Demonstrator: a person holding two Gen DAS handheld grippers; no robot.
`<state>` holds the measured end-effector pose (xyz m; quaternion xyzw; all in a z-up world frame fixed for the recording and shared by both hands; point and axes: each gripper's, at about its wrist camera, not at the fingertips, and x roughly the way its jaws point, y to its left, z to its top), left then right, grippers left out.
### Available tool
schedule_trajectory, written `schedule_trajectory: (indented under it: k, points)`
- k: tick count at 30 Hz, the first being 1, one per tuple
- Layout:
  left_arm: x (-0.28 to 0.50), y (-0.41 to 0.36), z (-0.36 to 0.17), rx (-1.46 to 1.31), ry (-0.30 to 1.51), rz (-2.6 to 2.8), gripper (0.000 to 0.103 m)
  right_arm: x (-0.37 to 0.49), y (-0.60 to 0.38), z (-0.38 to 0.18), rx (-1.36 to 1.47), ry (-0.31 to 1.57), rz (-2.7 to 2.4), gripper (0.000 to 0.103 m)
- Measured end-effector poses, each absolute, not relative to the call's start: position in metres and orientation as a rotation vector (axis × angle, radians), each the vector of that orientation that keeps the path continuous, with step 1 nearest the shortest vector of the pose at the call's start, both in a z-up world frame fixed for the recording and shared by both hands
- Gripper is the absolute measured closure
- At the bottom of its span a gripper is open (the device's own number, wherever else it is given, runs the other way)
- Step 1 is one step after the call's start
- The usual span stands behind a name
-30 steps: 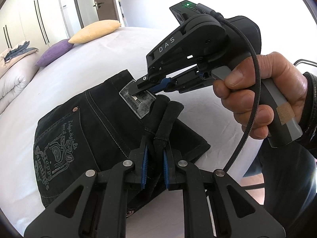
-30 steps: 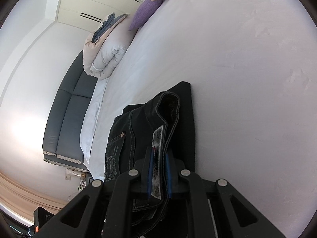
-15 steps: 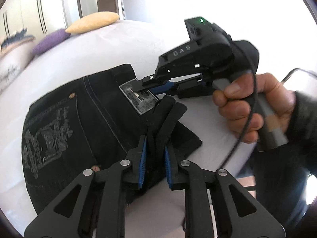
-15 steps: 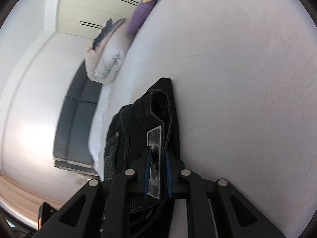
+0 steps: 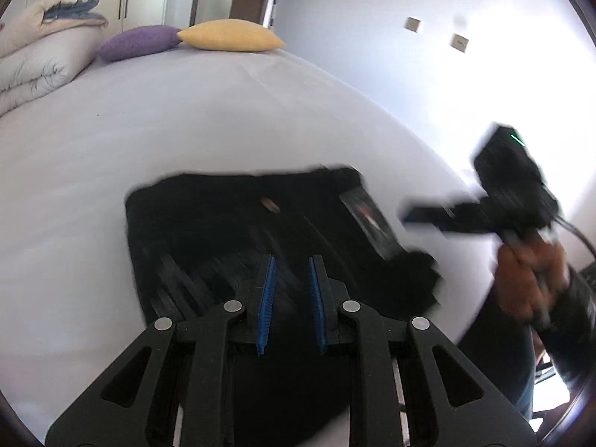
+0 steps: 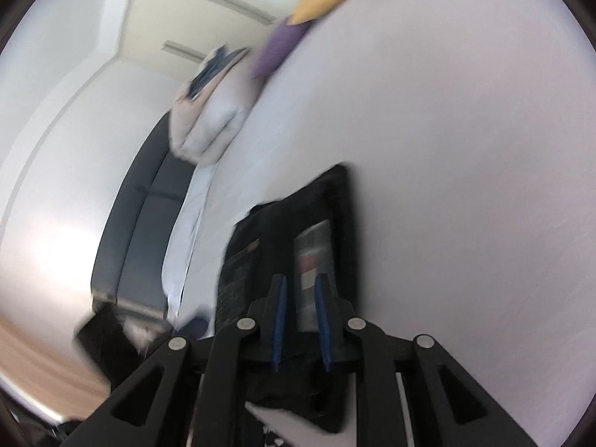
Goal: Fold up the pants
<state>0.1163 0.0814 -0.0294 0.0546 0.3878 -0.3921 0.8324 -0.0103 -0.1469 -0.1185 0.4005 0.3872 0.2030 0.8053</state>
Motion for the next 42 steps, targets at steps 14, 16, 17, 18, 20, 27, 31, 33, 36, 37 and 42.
schedule_trajectory:
  k: [14, 16, 17, 18, 20, 27, 31, 33, 36, 37, 42]
  points:
    - [0.158, 0.105, -0.086, 0.05, 0.942, -0.812, 0.086, -0.004, -0.134, -0.153, 0.885, 0.923, 0.404, 0.103]
    - [0.147, 0.113, -0.087, 0.027, 0.945, -0.814, 0.086, -0.011, -0.133, -0.153, 0.875, 0.909, 0.399, 0.103]
    - [0.142, 0.117, -0.087, 0.026, 0.943, -0.81, 0.086, -0.014, -0.133, -0.153, 0.878, 0.9, 0.397, 0.103]
    - [0.134, 0.117, -0.086, 0.036, 0.934, -0.797, 0.086, -0.017, -0.135, -0.155, 0.885, 0.892, 0.396, 0.103]
    - [0.122, 0.119, -0.085, 0.062, 0.918, -0.772, 0.086, -0.023, -0.138, -0.157, 0.901, 0.874, 0.389, 0.103]
    - [0.089, 0.101, -0.087, 0.135, 0.875, -0.726, 0.086, -0.048, -0.143, -0.157, 0.905, 0.842, 0.359, 0.103]
    - [0.085, 0.101, -0.09, 0.118, 0.874, -0.723, 0.086, -0.058, -0.14, -0.155, 0.884, 0.832, 0.341, 0.103]
    - [0.084, 0.1, -0.091, 0.125, 0.868, -0.72, 0.086, -0.062, -0.14, -0.155, 0.879, 0.826, 0.336, 0.103]
    - [0.082, 0.101, -0.092, 0.118, 0.862, -0.72, 0.086, -0.063, -0.139, -0.155, 0.877, 0.813, 0.33, 0.103]
    - [0.081, 0.104, -0.092, 0.113, 0.861, -0.721, 0.086, -0.063, -0.138, -0.155, 0.874, 0.808, 0.329, 0.103]
    - [0.078, 0.112, -0.091, 0.112, 0.856, -0.722, 0.086, -0.066, -0.137, -0.154, 0.863, 0.79, 0.328, 0.103]
